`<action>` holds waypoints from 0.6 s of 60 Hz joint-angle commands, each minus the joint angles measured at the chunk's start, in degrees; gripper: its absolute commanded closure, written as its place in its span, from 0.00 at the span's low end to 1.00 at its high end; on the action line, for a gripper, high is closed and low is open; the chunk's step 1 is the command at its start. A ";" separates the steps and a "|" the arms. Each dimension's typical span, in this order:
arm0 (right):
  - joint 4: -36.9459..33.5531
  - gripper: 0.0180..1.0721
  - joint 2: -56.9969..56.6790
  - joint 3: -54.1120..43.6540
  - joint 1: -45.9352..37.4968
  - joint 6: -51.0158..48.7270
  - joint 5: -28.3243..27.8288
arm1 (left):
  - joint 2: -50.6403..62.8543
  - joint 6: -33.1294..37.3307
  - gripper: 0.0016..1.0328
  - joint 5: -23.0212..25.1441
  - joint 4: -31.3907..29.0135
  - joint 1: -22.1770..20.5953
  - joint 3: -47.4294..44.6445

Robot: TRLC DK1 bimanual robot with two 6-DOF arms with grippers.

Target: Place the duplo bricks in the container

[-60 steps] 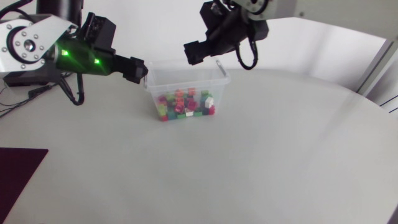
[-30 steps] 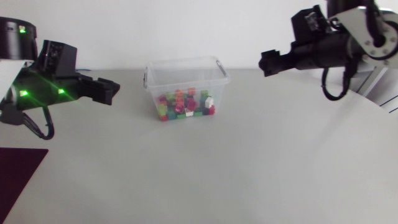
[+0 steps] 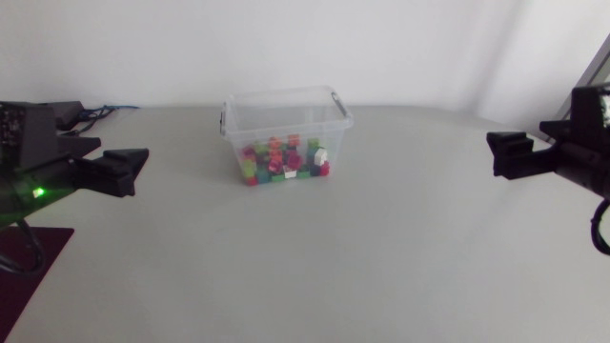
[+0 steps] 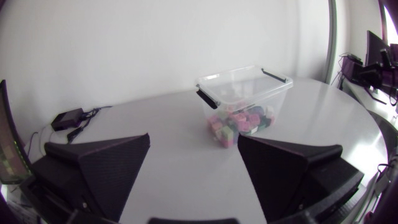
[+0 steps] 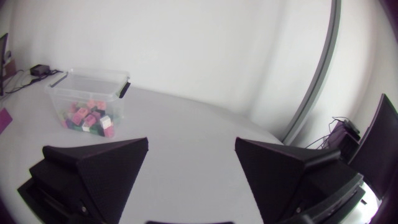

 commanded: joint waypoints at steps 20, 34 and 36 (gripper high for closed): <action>2.35 0.04 -22.23 -15.58 -1.13 -1.28 1.84 | -17.28 -1.56 0.05 -0.49 1.12 4.24 -13.71; 4.24 0.04 -28.38 -21.74 -0.60 2.28 1.32 | -24.25 -3.49 0.05 -1.30 3.61 4.22 -19.61; 4.49 0.04 -29.21 -22.56 -0.52 2.76 1.25 | -25.19 -3.75 0.05 -1.41 3.94 4.22 -20.40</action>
